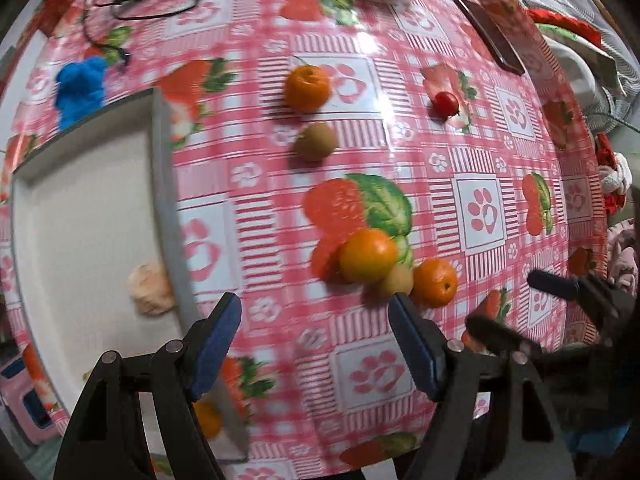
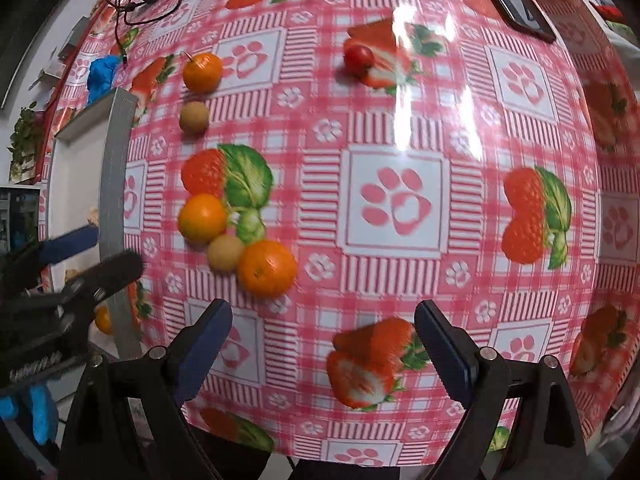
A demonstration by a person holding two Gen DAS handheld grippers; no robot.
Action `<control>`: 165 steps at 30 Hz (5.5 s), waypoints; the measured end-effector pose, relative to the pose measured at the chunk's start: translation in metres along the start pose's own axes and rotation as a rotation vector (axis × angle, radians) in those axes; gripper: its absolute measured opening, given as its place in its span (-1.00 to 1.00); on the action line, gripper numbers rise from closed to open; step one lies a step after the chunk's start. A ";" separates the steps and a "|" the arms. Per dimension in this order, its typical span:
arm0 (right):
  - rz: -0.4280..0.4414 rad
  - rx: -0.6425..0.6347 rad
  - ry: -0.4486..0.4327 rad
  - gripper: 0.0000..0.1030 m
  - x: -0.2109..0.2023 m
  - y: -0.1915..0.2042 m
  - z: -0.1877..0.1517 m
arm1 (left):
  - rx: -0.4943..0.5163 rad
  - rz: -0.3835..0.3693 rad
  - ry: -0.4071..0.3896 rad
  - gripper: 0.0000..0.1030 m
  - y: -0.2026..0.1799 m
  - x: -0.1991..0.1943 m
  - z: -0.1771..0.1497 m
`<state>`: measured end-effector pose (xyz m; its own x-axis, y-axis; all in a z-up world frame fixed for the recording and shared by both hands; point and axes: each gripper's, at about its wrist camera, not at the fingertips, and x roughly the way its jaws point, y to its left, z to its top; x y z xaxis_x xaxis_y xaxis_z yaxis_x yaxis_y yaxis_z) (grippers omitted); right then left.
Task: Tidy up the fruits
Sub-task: 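Move both open tools back toward the remaining tangerines and kiwis, then grasp a tangerine with the left tool while the right tool grasps another tangerine, then carry the tangerine in the left tool while the right tool carries its tangerine over the tray, then open the left tool dropping its tangerine while the right tool releases its tangerine into the tray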
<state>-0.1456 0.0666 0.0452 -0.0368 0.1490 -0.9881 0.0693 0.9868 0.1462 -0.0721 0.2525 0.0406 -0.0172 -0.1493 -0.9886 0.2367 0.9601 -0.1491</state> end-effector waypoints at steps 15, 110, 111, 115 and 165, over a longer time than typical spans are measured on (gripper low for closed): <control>0.046 -0.001 0.028 0.82 0.000 -0.049 -0.037 | -0.017 0.006 0.070 0.27 -0.025 0.044 0.030; 0.169 -0.261 -0.058 -0.24 -0.010 0.112 0.053 | -0.241 0.024 -0.168 -0.28 0.095 -0.074 -0.064; 0.173 -0.275 -0.060 -0.24 -0.012 0.116 0.052 | -0.250 0.029 -0.171 -0.28 0.100 -0.075 -0.065; 0.187 -0.334 -0.065 -0.24 -0.016 0.146 0.058 | -0.285 0.046 -0.178 -0.28 0.124 -0.078 -0.070; 0.180 -0.478 0.098 -0.09 0.051 0.274 0.059 | -0.324 0.095 -0.071 0.30 0.180 -0.038 -0.094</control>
<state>-0.0693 0.3411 0.0323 -0.1606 0.3013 -0.9399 -0.3788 0.8605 0.3406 -0.1208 0.4528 0.0493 0.0608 -0.0604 -0.9963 -0.0875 0.9940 -0.0656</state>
